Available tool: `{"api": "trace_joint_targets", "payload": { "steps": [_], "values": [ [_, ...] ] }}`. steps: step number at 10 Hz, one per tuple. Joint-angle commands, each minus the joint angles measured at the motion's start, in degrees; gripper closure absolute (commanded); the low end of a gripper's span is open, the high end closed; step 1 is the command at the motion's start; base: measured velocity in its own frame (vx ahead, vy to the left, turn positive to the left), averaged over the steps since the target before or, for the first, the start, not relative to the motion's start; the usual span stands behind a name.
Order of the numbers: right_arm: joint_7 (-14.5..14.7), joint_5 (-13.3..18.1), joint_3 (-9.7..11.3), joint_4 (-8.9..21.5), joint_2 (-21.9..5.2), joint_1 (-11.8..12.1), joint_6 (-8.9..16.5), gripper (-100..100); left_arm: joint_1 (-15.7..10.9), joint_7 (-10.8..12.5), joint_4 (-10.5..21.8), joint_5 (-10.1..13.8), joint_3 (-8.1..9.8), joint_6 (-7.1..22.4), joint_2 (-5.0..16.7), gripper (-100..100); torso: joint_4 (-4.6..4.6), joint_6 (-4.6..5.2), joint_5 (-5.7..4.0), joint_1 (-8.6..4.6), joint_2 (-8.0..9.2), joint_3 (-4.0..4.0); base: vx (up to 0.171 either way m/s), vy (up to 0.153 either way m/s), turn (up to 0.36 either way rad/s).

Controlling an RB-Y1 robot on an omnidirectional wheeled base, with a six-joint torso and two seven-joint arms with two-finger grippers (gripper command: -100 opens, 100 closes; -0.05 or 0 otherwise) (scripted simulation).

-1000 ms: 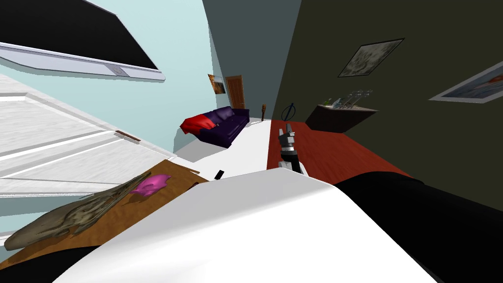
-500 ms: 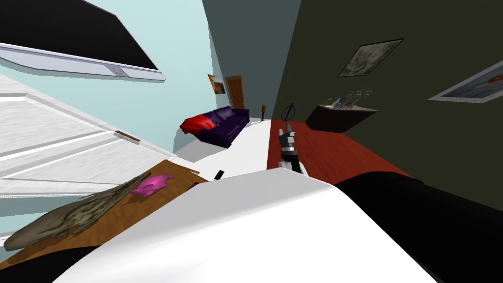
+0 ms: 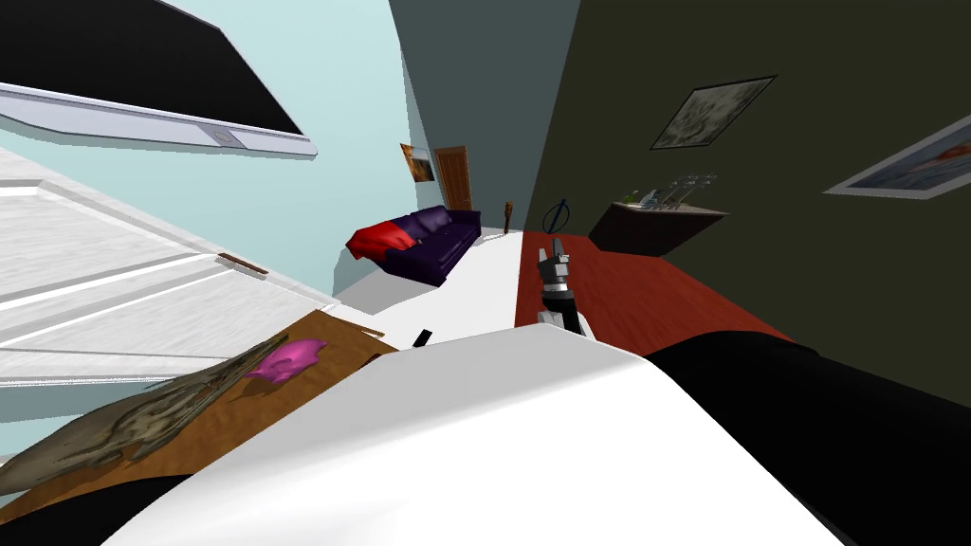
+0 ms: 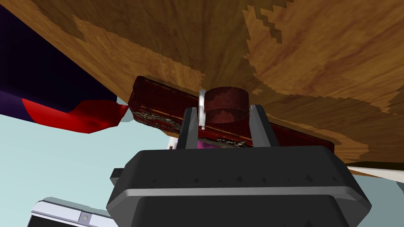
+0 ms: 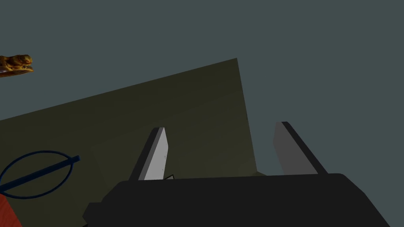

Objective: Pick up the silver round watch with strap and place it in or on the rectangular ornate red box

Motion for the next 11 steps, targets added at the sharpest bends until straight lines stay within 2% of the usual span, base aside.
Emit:
{"api": "trace_joint_targets", "payload": {
  "steps": [1, 2, 4, 8, 9, 10, 11],
  "values": [
    [0.0, 0.0, 0.0, 0.0, 0.0, 0.0, 0.0, 0, 0.0, 0.0, 0.0, 0.0, 0.00, 0.0, 0.0, 0, 0.00, 0.00, 0.00, 0.00, 0.00, 0.00, 0.000, 0.000, 0.000],
    [0.0, 0.0, 0.0, 0.0, 0.0, 0.0, 0.0, 0, -0.7, -0.1, 0.0, -1.4, 1.90, -0.2, -0.2, 100, 0.00, 0.00, 0.00, 0.02, 0.02, 0.01, 0.011, -0.057, 0.068],
    [0.0, 0.0, 0.0, 0.0, 0.0, 0.0, 0.0, 0, -2.0, -0.3, 0.4, -3.7, 5.15, -0.2, -0.5, 100, 0.00, -0.03, -0.07, -0.38, 0.02, 0.01, -0.005, -0.142, 0.098],
    [0.0, 0.0, 0.0, 0.0, 0.0, 0.0, 0.0, 0, -3.8, -0.6, 0.9, -6.7, 9.13, 0.2, -0.9, 100, -0.02, -0.06, -0.08, -0.29, 0.12, 0.05, -0.028, -0.091, 0.061],
    [0.0, 0.0, 0.0, 0.0, 0.0, 0.0, 0.0, 0, -4.7, -0.6, 1.1, -8.2, 11.14, 0.4, -1.1, 100, -0.03, -0.06, -0.05, -0.20, 0.10, 0.03, -0.044, -0.083, 0.111],
    [0.0, 0.0, 0.0, 0.0, 0.0, 0.0, 0.0, 0, -5.2, -0.7, 1.2, -8.9, 12.11, 0.6, -1.2, 100, -0.04, -0.11, -0.07, -0.30, 0.17, 0.06, -0.045, -0.085, 0.099],
    [0.0, 0.0, 0.0, 0.0, 0.0, 0.0, 0.0, 0, -6.3, -0.7, 1.5, -10.2, 13.98, 1.0, -1.3, 100, -0.04, -0.11, -0.07, -0.29, 0.18, 0.07, -0.046, -0.075, 0.100]
  ]
}}
